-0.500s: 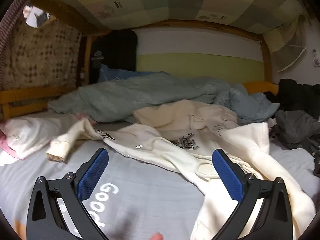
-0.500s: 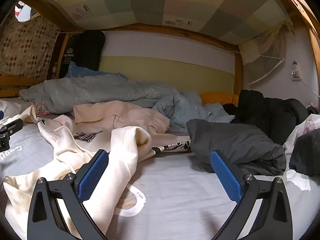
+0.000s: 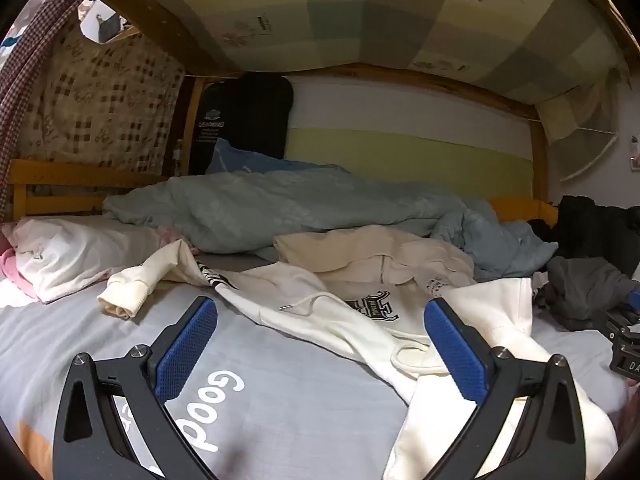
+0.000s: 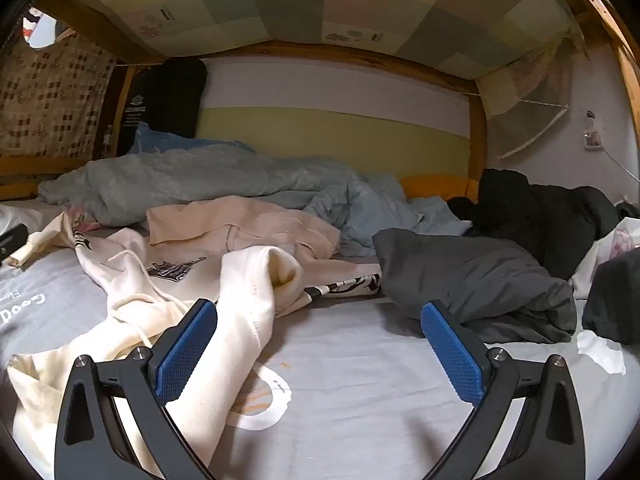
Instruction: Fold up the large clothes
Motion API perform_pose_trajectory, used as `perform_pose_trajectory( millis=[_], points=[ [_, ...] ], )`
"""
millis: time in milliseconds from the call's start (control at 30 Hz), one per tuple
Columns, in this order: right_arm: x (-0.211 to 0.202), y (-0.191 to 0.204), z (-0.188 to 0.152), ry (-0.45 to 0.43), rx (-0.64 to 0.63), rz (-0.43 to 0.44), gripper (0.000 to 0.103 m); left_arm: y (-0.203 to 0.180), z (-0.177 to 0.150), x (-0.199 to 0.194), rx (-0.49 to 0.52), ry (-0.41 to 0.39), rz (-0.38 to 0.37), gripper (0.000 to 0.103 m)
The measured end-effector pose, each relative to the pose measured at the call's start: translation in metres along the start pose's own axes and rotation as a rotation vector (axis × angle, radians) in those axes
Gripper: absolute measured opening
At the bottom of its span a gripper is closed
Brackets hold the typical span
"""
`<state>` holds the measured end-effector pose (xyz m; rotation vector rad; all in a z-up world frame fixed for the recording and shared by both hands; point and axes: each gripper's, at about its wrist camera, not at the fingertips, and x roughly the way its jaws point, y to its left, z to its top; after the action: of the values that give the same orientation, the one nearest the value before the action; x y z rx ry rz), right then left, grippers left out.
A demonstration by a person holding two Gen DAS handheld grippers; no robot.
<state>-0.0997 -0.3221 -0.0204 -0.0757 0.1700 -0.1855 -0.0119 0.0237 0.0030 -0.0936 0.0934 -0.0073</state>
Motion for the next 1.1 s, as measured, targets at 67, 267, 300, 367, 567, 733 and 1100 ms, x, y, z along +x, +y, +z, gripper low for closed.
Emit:
perform_pose_trajectory(
  millis=[67,267,300,367,567,733,1100],
  points=[
    [0.001,0.000,0.000,0.001,-0.002,0.000,0.103,-0.005,-0.001,0.001,0.017,0.000,0.054,0.103],
    [0.000,0.004,0.000,-0.007,-0.029,-0.022,0.103,-0.017,-0.001,0.000,0.073,-0.007,0.076,0.103],
    [0.000,0.005,-0.001,-0.009,-0.033,-0.023,0.103,-0.017,-0.001,0.001,0.079,-0.004,0.076,0.103],
    [-0.001,0.006,-0.001,-0.013,-0.037,-0.033,0.103,-0.019,-0.001,0.004,0.090,0.007,0.080,0.103],
    [-0.006,0.005,-0.001,-0.033,-0.041,-0.039,0.103,-0.017,-0.003,0.006,0.082,0.021,0.073,0.103],
    [-0.008,0.006,0.000,-0.044,-0.042,-0.065,0.103,-0.017,-0.004,0.006,0.084,0.024,0.064,0.103],
    [-0.008,0.007,0.001,-0.039,-0.052,-0.058,0.103,-0.024,-0.005,0.005,0.115,0.020,0.069,0.103]
  ],
)
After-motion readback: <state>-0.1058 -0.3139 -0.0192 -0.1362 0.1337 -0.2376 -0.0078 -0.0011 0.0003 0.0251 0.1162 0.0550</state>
